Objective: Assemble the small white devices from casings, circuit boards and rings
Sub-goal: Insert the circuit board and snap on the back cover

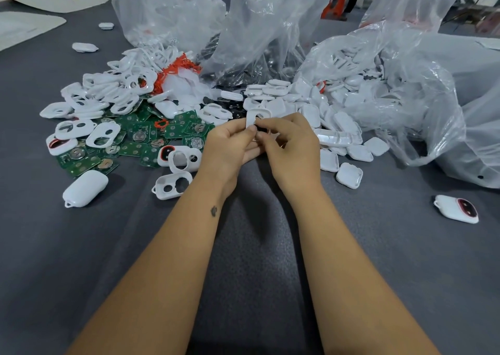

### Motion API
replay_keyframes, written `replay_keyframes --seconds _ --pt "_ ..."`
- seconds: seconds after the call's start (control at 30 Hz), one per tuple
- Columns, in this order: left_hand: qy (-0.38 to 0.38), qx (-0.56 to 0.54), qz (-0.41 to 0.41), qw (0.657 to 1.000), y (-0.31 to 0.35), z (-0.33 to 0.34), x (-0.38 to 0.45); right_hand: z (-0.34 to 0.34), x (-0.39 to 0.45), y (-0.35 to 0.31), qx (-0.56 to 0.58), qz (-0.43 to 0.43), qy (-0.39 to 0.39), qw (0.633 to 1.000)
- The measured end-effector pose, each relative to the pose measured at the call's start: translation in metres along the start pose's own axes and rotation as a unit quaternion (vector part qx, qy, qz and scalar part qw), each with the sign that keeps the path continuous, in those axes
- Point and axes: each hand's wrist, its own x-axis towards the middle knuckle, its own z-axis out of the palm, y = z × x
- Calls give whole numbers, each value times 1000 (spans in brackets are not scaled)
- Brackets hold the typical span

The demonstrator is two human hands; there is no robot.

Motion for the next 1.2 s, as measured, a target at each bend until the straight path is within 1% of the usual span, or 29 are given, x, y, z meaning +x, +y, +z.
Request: replay_keyframes --seconds 0.23,0.43,0.57,0.7,0.77,0.87,0.93,1.03,1.1,1.2 --pt "-13 -4 1 1000 2 1 -2 -3 -1 -2 -3 -10 21 1000" --pt "-30 -6 5 1000 3 0 -4 -3 0 -1 -12 -4 19 1000" --pt "-29 -4 4 1000 3 1 -5 -3 1 -1 20 19 35 999" --pt "-26 -11 3 1000 3 2 -4 -3 -1 -4 26 26 30 999" --pt "-23 -8 5 1000 3 2 -4 -3 -1 -9 32 27 42 998" --pt "-7 -11 14 1000 1 4 -4 -4 -2 -15 104 67 60 990" --pt "-3 -18 22 1000 0 4 -4 -6 -1 -17 149 106 55 982" --pt "19 -14 37 999 -2 3 -2 -9 2 -15 199 159 14 967" --pt "22 -10 49 999 -3 2 -2 -10 3 -14 210 165 -2 964" --pt "15 6 55 998 -4 1 -3 -9 2 -12 174 145 -2 974"
